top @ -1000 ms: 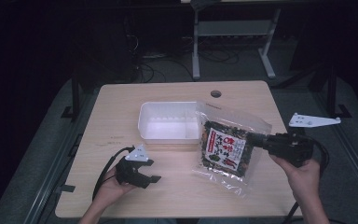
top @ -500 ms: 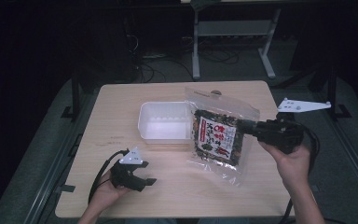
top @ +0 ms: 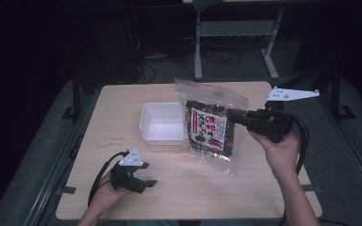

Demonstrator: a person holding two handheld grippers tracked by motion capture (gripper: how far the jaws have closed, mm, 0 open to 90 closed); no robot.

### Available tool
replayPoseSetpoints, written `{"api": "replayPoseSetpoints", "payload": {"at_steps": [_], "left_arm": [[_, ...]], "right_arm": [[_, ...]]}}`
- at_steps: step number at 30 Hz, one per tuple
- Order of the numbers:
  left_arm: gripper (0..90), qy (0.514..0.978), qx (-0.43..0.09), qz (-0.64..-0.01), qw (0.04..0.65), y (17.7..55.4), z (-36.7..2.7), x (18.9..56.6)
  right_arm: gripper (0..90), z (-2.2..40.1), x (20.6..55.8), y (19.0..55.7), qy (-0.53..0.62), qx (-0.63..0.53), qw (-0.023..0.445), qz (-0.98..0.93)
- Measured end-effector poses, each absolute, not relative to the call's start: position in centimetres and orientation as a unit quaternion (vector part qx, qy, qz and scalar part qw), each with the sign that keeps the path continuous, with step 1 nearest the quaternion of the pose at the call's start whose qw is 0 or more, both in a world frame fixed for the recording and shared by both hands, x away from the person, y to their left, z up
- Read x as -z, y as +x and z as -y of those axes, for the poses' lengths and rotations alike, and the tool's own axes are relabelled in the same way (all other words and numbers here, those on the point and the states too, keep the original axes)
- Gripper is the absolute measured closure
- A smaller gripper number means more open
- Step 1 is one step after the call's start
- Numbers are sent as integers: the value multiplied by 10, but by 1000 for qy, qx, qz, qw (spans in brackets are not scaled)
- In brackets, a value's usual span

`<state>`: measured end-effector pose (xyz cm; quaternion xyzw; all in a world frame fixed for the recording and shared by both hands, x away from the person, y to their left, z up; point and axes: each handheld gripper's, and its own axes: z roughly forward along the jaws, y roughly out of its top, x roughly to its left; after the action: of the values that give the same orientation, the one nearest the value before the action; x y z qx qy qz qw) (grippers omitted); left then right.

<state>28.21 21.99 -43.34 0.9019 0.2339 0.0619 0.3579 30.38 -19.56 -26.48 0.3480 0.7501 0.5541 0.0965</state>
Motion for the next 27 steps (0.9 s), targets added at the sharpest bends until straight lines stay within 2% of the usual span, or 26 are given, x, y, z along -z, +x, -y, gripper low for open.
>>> {"api": "replayPoseSetpoints", "payload": {"at_steps": [27], "left_arm": [[274,898,-64,-239,364,284,-226,432]], "right_arm": [[790,157,240,335,338,-565,132,-741]]}}
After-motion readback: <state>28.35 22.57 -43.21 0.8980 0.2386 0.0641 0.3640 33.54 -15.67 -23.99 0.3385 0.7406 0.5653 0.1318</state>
